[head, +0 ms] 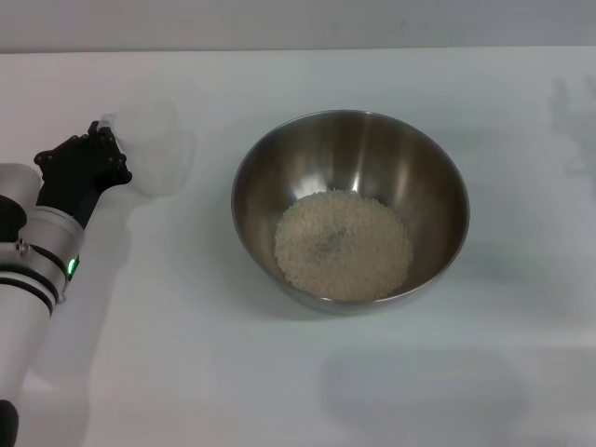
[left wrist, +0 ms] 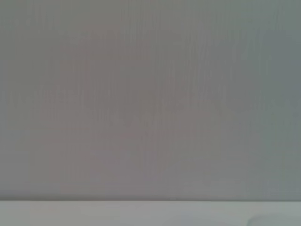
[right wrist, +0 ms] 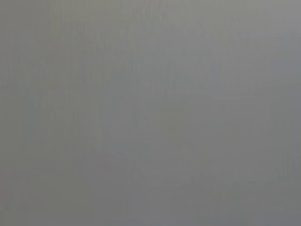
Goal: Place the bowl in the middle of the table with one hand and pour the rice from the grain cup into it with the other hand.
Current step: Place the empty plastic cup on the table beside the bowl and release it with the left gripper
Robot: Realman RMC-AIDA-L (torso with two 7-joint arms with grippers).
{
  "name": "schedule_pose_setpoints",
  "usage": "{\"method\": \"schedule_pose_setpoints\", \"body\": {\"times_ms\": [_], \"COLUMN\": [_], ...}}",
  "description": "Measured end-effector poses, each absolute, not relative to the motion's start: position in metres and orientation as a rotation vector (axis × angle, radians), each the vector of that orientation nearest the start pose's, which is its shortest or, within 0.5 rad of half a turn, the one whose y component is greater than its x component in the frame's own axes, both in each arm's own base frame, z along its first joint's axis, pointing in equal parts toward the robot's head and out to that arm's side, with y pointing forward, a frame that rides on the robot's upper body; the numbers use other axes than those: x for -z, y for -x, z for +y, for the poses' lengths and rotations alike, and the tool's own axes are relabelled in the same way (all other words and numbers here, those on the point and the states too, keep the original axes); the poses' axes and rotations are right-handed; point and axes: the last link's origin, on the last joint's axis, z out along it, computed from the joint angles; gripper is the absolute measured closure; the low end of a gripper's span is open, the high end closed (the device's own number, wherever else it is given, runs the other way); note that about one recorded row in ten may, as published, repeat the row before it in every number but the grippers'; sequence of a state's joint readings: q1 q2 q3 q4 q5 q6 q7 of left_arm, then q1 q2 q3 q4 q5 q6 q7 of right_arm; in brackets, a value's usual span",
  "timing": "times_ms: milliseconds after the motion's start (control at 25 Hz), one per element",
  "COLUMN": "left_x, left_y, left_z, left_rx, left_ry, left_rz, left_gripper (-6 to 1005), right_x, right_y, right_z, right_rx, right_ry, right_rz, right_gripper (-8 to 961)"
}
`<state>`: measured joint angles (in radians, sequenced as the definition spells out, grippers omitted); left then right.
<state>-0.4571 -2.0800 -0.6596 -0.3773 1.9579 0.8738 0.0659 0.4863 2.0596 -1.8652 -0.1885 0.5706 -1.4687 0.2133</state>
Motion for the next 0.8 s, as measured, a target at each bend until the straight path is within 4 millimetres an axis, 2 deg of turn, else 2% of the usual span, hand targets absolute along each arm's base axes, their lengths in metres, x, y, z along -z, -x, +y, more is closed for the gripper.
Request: {"method": "schedule_pose_setpoints", "body": {"times_ms": [120, 320, 480, 600, 720, 760, 800], "left_x": [0.063, 0.062, 0.059, 0.058, 0.049, 0.049, 0.041], "left_y": [0.31, 0.316, 0.323, 0.326, 0.326, 0.326, 0.319], "left_z": [0.343, 0.337, 0.329, 0.324, 0.297, 0.297, 0.287], "left_rx": [0.567, 0.559, 0.583, 0.597, 0.718, 0.718, 0.793], "left_ry": [1.663, 1.655, 1.627, 1.617, 1.579, 1.579, 1.557], "left_rz": [-0.734, -0.749, -0.785, -0.801, -0.728, -0.728, -0.649], "left_gripper": [970, 768, 534, 452, 369, 359, 349], "right_x": [-0.052, -0.052, -0.052, -0.053, -0.05, -0.05, -0.043], "right_y": [-0.284, -0.284, -0.284, -0.284, -0.292, -0.292, -0.298], "right_z": [0.349, 0.349, 0.349, 0.349, 0.346, 0.346, 0.345], "right_rx": [-1.029, -1.028, -1.028, -1.026, -0.995, -0.995, -0.963], "right_ry": [1.348, 1.349, 1.347, 1.344, 1.348, 1.348, 1.365], "right_rz": [0.272, 0.271, 0.27, 0.271, 0.301, 0.301, 0.343], "right_gripper": [475, 473, 471, 470, 468, 468, 468]}}
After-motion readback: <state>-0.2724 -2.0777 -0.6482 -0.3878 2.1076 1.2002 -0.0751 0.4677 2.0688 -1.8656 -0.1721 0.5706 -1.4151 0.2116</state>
